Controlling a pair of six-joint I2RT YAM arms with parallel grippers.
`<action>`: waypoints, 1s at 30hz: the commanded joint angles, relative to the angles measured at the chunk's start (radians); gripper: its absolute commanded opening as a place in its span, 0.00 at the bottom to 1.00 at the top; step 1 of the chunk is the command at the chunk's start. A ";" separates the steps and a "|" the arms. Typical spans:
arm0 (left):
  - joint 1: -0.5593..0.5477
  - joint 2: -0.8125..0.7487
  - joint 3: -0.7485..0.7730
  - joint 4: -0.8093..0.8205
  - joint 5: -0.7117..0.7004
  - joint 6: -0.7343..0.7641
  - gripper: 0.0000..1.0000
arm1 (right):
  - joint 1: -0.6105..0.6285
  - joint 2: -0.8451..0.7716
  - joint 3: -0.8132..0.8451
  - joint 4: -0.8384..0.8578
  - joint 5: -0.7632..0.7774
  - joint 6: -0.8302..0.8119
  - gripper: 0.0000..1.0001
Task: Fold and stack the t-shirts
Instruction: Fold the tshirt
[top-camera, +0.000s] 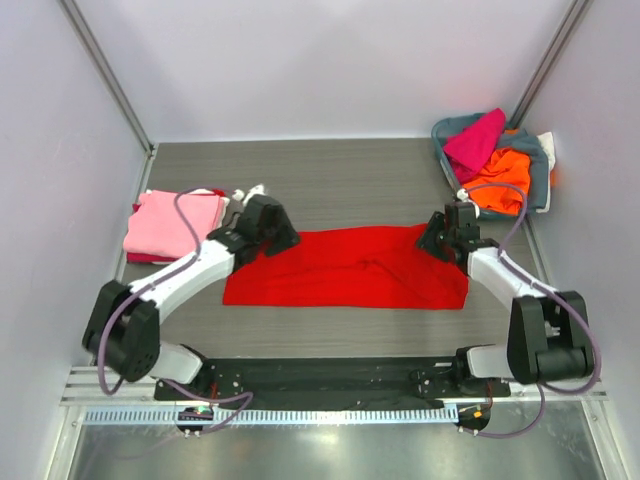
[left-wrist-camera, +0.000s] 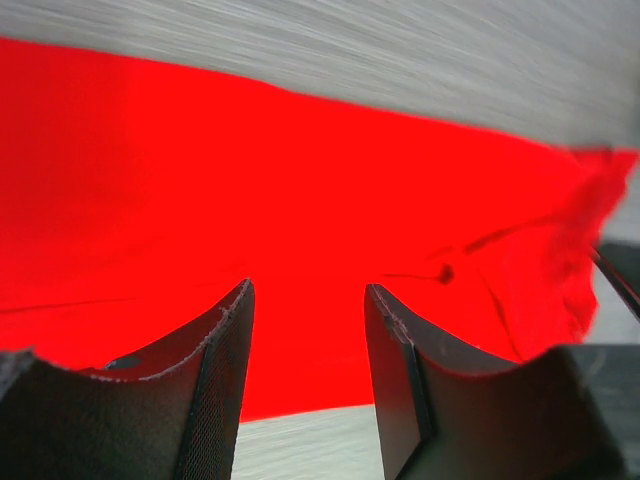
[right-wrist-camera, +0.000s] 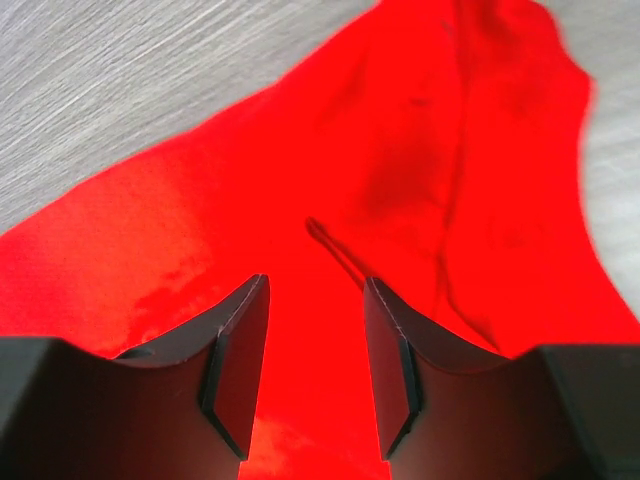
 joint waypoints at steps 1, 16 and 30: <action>-0.081 0.099 0.138 0.047 0.018 -0.032 0.49 | 0.020 0.066 0.065 0.087 -0.014 -0.007 0.48; -0.184 0.671 0.708 0.047 0.241 -0.108 0.45 | 0.040 0.204 0.067 0.155 -0.011 -0.031 0.41; -0.215 0.929 0.900 0.108 0.367 -0.176 0.40 | 0.043 0.247 0.076 0.165 -0.007 -0.044 0.22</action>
